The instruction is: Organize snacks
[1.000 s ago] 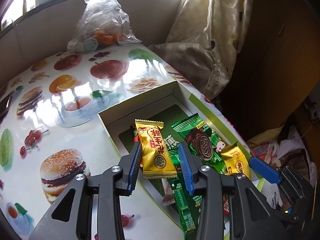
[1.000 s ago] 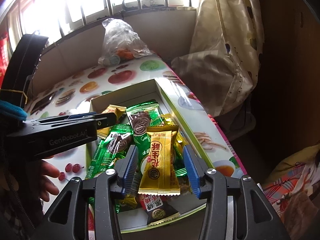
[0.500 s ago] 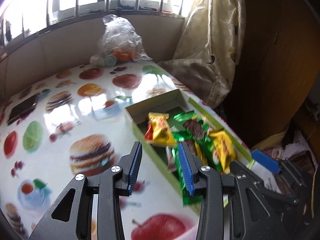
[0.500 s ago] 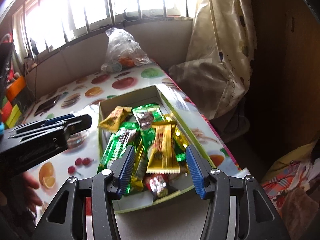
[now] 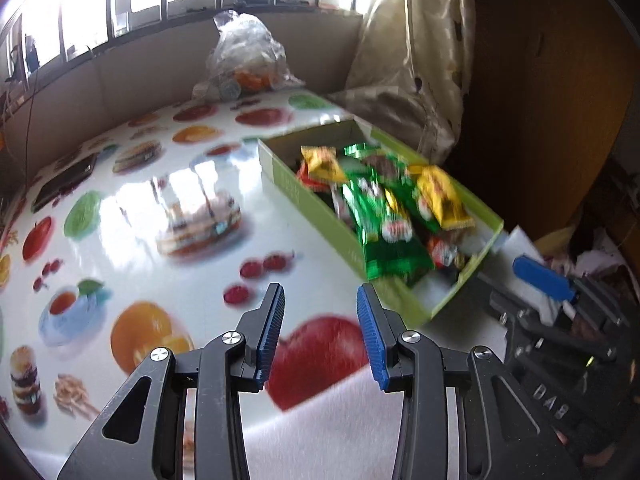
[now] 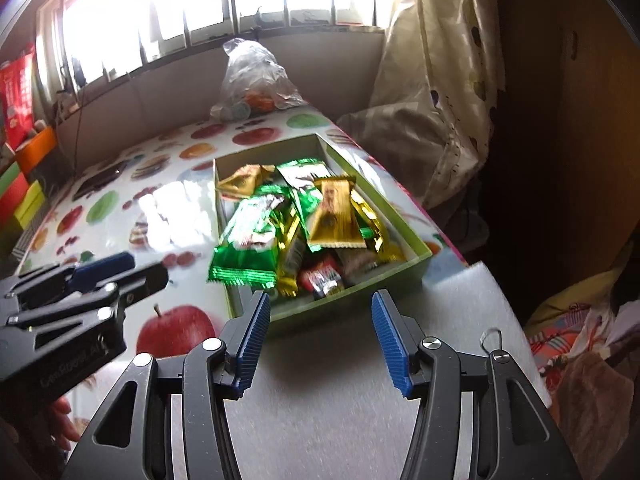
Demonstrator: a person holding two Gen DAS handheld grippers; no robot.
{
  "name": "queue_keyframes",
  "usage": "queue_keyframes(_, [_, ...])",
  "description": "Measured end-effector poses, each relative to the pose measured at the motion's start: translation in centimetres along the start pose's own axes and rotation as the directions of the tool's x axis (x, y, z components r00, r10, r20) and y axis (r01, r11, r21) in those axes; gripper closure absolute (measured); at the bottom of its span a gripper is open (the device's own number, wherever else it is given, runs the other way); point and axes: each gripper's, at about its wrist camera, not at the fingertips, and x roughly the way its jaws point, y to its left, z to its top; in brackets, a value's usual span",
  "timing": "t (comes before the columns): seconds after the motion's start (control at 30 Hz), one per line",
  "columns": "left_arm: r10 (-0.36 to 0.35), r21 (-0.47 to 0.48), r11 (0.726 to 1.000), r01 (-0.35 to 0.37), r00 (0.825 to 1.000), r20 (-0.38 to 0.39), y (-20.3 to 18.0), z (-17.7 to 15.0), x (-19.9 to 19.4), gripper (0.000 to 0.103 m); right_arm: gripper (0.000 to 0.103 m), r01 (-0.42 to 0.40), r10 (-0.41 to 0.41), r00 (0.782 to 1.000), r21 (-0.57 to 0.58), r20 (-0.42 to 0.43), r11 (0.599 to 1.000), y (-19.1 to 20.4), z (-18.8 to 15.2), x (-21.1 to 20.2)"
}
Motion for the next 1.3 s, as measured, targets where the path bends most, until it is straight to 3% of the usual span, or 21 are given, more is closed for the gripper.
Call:
queue_keyframes(0.17, [0.005, 0.030, 1.000, -0.003, 0.998, -0.056, -0.9, -2.2, 1.0, 0.064, 0.050, 0.034, -0.034, 0.998, 0.011, -0.045, 0.999, -0.5, -1.7, 0.6])
queue_keyframes(0.43, [0.009, 0.028, 1.000, -0.006, 0.996, -0.090, -1.4, -3.2, 2.1, 0.064, 0.050, 0.069, -0.066, 0.992, 0.022, -0.107, 0.997, -1.0, -3.1, 2.1])
queue_keyframes(1.3, [-0.014, -0.016, 1.000, 0.013, 0.996, -0.094, -0.8, -3.3, 2.5, 0.064, 0.047, 0.078, -0.075, 0.992, 0.029, -0.101, 0.997, -0.8, -3.2, 2.4])
